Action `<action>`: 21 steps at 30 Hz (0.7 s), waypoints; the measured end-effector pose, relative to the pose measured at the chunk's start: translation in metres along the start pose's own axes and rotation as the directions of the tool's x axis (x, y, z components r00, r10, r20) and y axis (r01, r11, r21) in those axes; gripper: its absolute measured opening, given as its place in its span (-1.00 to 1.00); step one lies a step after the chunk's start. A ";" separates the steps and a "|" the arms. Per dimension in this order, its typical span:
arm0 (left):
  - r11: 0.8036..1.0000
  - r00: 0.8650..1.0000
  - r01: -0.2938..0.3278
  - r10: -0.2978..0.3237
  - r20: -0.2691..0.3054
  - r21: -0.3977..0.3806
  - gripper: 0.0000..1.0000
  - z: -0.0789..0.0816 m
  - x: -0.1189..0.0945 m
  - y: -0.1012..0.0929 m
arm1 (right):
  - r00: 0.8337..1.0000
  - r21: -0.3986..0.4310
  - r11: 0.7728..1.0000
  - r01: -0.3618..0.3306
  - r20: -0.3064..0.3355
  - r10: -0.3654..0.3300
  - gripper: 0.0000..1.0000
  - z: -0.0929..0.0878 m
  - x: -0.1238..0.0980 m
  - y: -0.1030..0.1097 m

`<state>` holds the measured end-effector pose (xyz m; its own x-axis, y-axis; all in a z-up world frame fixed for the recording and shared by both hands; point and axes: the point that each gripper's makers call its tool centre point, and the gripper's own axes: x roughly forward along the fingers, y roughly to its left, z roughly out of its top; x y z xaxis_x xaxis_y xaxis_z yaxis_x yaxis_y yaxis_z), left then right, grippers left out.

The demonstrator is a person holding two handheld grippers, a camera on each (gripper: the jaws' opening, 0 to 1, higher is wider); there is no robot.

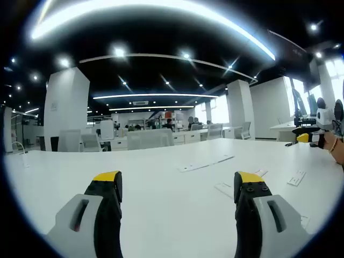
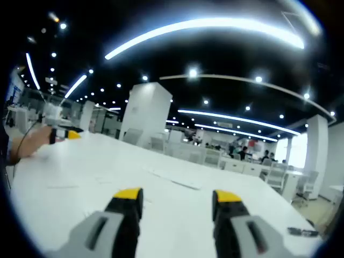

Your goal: Locate the socket holder cover, grip the socket holder cover, clip it into the socket holder slot.

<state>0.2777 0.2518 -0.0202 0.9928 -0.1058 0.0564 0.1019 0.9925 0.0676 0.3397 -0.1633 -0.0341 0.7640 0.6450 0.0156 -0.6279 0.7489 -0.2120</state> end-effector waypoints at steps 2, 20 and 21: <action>1.000 1.000 0.005 -0.005 0.007 0.001 0.69 0.002 -0.001 -0.002 | 1.000 -0.002 1.000 0.001 -0.001 -0.001 0.06 0.000 0.000 0.000; 1.000 0.999 0.028 -0.029 0.038 0.007 0.69 0.015 -0.005 -0.010 | 1.000 -0.016 1.000 0.004 0.006 -0.004 0.05 0.004 -0.002 -0.003; 1.000 0.999 0.031 -0.031 0.039 0.005 0.69 0.015 -0.004 -0.010 | 1.000 -0.015 1.000 0.005 0.006 -0.005 0.05 0.004 -0.003 -0.003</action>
<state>0.2714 0.2414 -0.0059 0.9859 -0.1391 0.0930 0.1324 0.9884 0.0748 0.3392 -0.1669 -0.0293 0.7663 0.6421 0.0225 -0.6217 0.7498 -0.2265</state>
